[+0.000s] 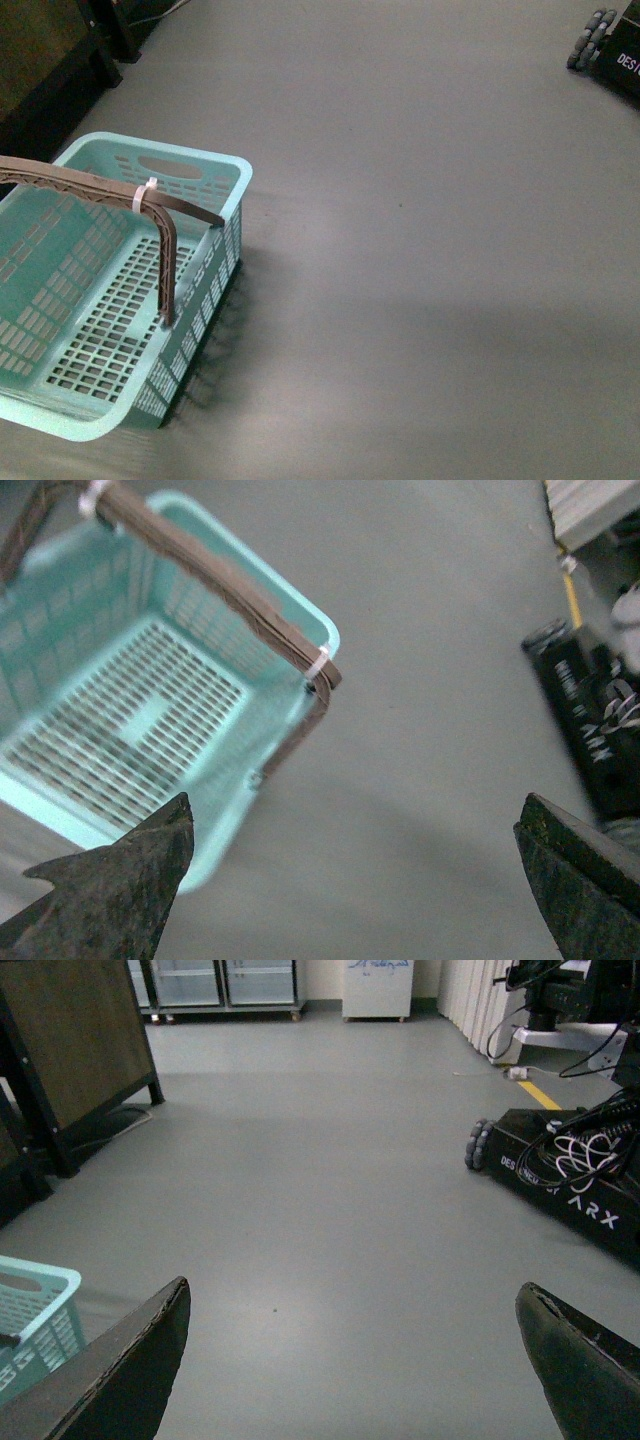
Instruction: Pick mango and avocado into basket
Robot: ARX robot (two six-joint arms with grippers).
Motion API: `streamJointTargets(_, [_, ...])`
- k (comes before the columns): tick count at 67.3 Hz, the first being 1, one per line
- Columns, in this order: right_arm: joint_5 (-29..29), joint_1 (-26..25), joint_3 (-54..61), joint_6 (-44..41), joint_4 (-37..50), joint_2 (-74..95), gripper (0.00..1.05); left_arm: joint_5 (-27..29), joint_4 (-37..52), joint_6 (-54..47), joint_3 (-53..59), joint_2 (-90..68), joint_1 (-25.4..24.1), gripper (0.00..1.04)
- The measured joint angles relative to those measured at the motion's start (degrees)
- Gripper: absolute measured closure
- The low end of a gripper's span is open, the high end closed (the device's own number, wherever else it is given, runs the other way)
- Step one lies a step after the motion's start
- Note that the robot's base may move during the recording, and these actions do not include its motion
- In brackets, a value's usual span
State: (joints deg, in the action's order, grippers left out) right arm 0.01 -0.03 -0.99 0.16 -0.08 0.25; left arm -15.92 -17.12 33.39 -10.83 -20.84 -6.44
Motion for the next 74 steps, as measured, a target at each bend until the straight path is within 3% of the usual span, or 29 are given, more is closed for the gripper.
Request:
streamJointTargets(12, [0.02,0.0,0.0,0.0,0.0,0.0,0.09,1.22,18.16,21.07,-4.61,-25.03,-4.59,0.08])
streamJointTargets(24, [0.0,0.0,0.0,0.0,0.0,0.0,0.09,5.53,34.21,28.33,-8.59,-53.18,-4.39,0.08])
streamJointTargets(35, [-0.02,0.0,0.0,0.0,0.0,0.0,0.09,6.97,42.91,31.87,-15.54,-74.01,-3.87,0.08])
streamJointTargets(54, [-0.02,0.0,0.0,0.0,0.0,0.0,0.09,8.81,47.12,35.6,-32.48,-95.25,-0.35,0.08])
streamJointTargets(74, [-0.02,0.0,0.0,0.0,0.0,0.0,0.09,10.1,45.9,36.65,-48.02,-107.01,3.28,0.08])
